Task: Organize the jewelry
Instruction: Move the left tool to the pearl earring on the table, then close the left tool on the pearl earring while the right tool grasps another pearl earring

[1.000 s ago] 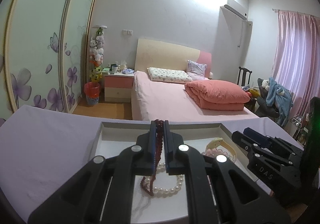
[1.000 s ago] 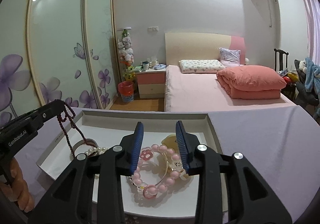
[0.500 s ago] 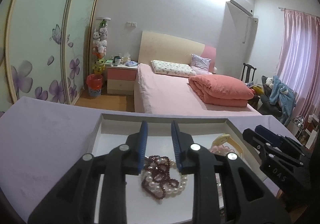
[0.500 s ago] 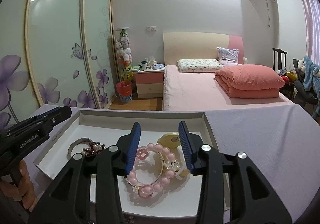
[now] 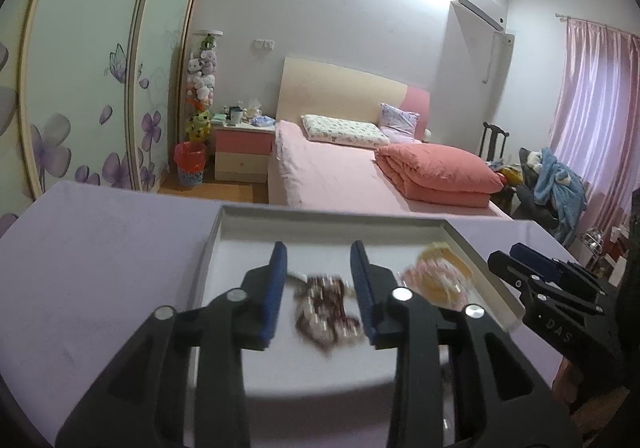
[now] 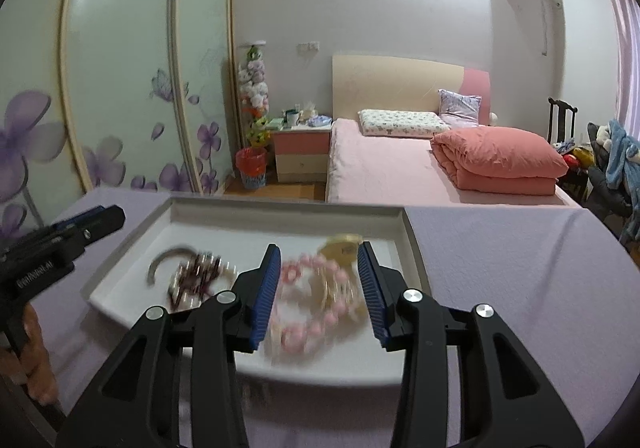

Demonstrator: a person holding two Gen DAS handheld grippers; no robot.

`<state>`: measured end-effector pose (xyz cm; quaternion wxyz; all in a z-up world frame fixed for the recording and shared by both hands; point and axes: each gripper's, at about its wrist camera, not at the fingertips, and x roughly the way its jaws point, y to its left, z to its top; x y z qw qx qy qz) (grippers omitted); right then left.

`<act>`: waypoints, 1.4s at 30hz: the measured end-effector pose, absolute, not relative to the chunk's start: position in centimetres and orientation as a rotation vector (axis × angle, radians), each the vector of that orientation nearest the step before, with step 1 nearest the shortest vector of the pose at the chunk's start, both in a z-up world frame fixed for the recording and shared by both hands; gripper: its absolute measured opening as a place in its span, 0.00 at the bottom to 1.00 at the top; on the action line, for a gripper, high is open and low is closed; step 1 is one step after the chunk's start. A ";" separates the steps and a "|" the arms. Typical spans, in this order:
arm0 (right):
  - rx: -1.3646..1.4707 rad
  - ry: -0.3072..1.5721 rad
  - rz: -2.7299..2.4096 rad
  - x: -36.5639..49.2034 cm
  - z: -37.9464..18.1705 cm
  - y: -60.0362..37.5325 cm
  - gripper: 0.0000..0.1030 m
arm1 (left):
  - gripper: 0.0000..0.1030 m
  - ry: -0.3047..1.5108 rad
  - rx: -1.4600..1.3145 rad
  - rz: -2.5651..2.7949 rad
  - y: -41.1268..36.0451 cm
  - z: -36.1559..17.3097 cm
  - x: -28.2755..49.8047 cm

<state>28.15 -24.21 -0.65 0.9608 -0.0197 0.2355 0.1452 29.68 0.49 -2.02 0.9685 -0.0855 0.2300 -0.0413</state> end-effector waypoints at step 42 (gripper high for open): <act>0.000 0.745 0.275 19.8 -5.0 -28.5 0.68 | 0.16 0.890 0.033 -0.132 -7.9 -9.0 22.2</act>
